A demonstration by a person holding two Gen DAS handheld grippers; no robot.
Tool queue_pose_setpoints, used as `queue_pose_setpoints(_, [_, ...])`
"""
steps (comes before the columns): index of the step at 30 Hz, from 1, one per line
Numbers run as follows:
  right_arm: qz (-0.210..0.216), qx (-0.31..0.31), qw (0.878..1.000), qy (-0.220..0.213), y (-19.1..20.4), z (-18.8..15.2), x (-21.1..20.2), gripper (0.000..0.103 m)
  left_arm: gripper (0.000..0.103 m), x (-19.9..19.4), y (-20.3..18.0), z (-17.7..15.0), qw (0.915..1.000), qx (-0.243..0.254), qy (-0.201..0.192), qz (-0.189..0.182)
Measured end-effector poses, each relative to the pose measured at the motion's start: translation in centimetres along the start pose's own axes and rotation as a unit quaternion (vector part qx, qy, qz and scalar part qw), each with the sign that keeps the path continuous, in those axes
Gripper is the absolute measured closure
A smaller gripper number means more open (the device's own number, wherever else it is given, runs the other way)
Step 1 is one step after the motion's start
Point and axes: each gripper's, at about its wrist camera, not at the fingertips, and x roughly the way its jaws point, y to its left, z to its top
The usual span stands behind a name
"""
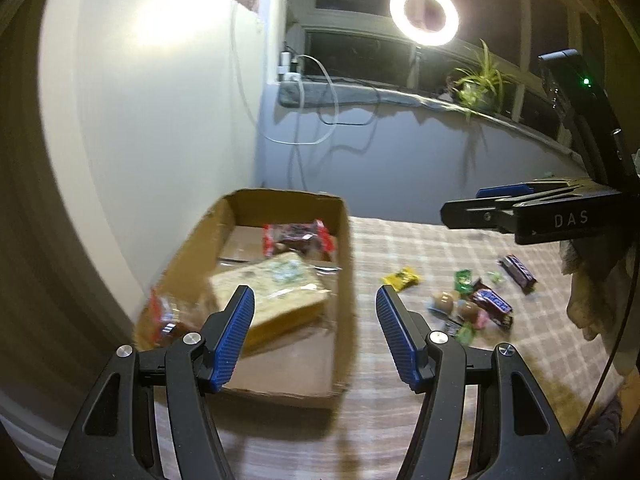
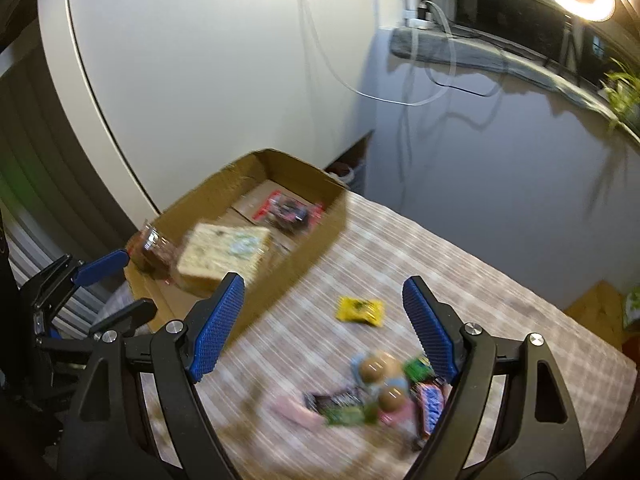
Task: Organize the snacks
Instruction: 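Withdraw both grippers from the box back to the candy pile, then grasp the pink packet with left gripper while right grasps the Snickers bar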
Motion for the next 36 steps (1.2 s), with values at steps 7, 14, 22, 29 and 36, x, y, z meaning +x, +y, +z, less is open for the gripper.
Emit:
queue_pose_setpoints(7, [-0.032, 0.027, 0.999, -0.003, -4.7, -3.2, -3.2, 0.019, 0.04, 0.4, -3.5, -0.9, 0.9989, 0.026, 0.02, -0.033])
queue_pose_setpoints(14, [-0.05, 0.069, 0.996, 0.01, -9.9, -6.7, -5.1, 0.019, 0.04, 2.1, -6.2, -1.7, 0.9946, 0.042, 0.059, -0.075])
queue_pose_setpoints(22, [-0.033, 0.082, 0.996, 0.032, -11.7, -9.5, -4.3, 0.019, 0.046, 5.7, -7.8, -2.6, 0.9844, 0.057, 0.118, -0.118])
queue_pose_setpoints(29, [-0.006, 0.064, 0.996, 0.058, -10.6, -10.4, -1.5, 0.025, 0.047, 8.6, -8.9, -3.3, 0.9742, 0.083, 0.16, -0.136])
queue_pose_setpoints(36, [0.013, 0.061, 0.995, 0.082, -10.1, -10.9, 1.2, 0.038, 0.055, 10.2, -9.6, -4.0, 0.9659, 0.101, 0.19, -0.144])
